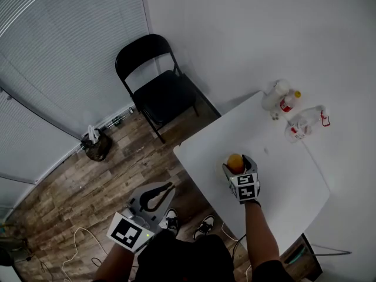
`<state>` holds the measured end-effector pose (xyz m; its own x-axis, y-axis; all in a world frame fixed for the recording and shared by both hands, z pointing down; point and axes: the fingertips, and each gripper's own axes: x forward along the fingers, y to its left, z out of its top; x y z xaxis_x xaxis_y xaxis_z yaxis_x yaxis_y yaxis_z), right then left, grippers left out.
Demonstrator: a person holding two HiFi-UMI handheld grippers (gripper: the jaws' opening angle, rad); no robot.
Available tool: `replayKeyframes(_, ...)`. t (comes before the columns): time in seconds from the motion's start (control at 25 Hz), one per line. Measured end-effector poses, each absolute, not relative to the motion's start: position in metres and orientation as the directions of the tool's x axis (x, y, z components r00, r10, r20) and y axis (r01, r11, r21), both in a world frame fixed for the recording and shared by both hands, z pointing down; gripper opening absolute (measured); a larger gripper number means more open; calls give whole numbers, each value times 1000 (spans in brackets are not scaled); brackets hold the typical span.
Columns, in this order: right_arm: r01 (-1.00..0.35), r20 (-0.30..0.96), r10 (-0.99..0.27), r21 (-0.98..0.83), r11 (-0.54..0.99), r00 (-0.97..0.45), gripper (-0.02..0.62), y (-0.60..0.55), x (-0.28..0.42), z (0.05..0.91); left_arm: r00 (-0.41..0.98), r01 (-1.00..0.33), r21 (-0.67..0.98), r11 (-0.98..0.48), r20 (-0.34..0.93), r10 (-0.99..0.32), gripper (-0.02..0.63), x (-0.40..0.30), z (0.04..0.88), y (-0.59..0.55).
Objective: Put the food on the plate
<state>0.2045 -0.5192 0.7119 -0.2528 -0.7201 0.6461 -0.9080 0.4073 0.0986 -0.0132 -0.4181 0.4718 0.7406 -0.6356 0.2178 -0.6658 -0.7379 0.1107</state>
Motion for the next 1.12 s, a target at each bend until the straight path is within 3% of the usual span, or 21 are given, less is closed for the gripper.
replayKeyframes(0.32, -877, 713, -650, 106, 469, -261, 374, -524, 193, 754, 723, -683, 120, -721, 250, -644, 43, -17, 484, -414)
replayKeyframes(0.68, -899, 730, -632, 56, 434, -259, 374, -526, 196, 755, 734, -669, 113, -735, 257, -629, 43, -18, 484, -410)
replayKeyframes(0.88, -907, 675, -686, 57, 417, -272, 376, -524, 197, 723, 751, -650, 116, -751, 252, -611, 43, -16, 483, -406)
replayKeyframes(1.12, -927, 498, -817, 64, 370, -291, 374, -508, 198, 625, 789, -605, 103, -790, 213, -576, 43, -4, 468, -398)
